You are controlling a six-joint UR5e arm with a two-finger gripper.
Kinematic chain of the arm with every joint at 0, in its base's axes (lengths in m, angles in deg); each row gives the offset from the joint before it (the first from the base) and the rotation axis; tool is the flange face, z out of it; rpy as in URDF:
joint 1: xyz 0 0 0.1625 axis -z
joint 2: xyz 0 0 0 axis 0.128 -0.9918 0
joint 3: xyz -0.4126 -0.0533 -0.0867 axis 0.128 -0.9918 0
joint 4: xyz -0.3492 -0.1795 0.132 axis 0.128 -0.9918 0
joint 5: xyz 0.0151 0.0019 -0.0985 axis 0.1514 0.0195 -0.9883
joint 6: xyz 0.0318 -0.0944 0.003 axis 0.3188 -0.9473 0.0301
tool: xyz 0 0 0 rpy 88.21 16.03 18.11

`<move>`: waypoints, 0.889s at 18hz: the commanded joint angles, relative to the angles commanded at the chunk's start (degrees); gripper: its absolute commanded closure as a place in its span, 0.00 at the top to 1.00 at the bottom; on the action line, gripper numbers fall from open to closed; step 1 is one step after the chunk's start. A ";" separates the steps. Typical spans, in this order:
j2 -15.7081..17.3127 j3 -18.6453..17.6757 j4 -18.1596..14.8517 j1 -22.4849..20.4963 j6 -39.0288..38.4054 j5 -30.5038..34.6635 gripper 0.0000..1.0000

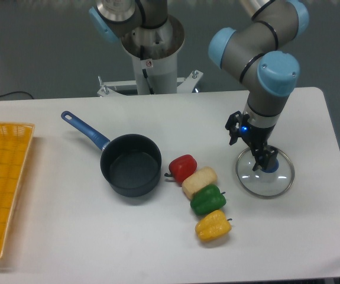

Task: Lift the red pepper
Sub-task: 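Move the gripper over the red pepper and lower onto it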

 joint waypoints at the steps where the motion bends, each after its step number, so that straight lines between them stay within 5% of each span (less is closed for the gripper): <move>1: 0.35 -0.44 0.00 0.09 0.00 0.00 1.00; 16: 1.06 -6.33 0.00 7.47 1.58 4.22 1.00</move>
